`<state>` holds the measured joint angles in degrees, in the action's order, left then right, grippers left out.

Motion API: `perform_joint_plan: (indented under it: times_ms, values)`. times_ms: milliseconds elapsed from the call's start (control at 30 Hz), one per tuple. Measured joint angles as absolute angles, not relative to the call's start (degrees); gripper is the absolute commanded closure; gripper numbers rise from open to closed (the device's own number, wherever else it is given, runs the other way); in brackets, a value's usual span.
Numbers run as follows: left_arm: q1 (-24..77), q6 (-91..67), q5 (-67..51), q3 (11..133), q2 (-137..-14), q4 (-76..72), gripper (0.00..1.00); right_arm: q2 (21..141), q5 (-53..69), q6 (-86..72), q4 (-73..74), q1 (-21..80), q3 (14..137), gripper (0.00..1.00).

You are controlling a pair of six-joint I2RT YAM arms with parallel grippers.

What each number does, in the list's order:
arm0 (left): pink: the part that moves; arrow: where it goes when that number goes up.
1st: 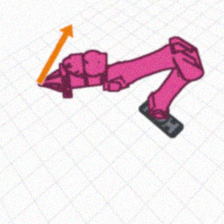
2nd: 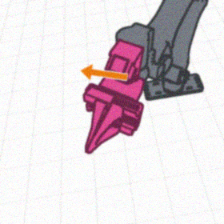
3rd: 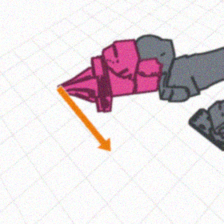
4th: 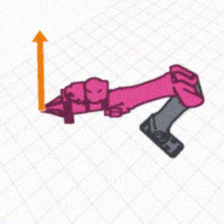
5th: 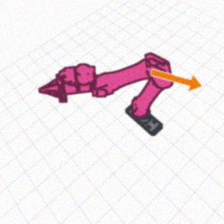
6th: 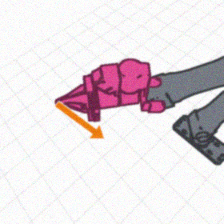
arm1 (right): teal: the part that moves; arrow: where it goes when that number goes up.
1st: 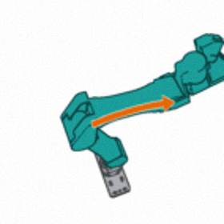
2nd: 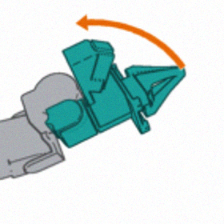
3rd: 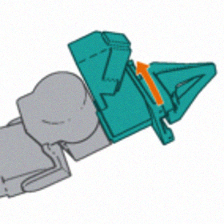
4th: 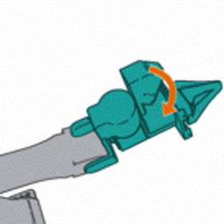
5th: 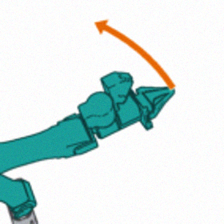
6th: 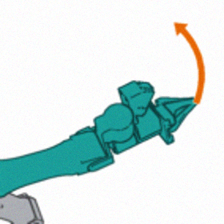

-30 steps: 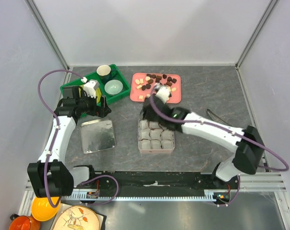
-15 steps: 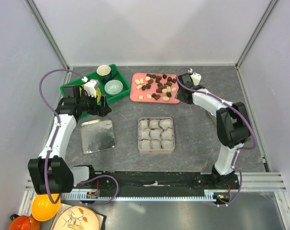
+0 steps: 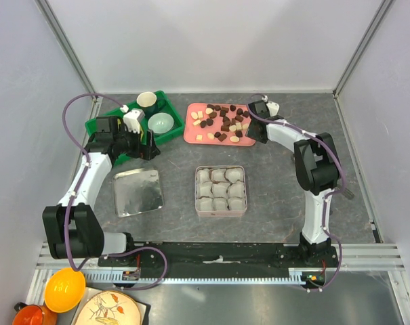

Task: Pack the chocolate

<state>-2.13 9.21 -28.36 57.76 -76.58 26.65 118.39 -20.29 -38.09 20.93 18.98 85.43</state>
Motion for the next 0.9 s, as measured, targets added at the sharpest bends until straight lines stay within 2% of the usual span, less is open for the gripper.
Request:
perform_joint_plan:
  times_ms: [267, 467, 700, 833, 900]
  values:
    - [-0.1, 8.12, -23.81, 57.76, -76.58, 22.83, 0.03, 119.0, -20.4, -37.69, 20.47, 18.94, 83.0, 0.53]
    - [4.34, 7.42, -20.27, 59.59, -78.32, 21.15, 0.04, 118.96, -20.23, -37.12, 18.65, 18.96, 82.26, 0.66]
    - [5.98, 7.09, -17.43, 60.6, -80.12, 19.49, 0.04, 118.65, -19.29, -36.03, 16.4, 18.96, 81.08, 0.7]
    - [6.94, 7.09, -15.97, 60.58, -80.44, 19.0, 0.04, 117.58, -19.2, -35.66, 13.74, 18.96, 78.63, 0.78]
    - [7.42, 7.09, -15.2, 60.58, -80.62, 18.63, 0.04, 116.81, -19.18, -35.55, 12.32, 18.98, 77.12, 0.79]
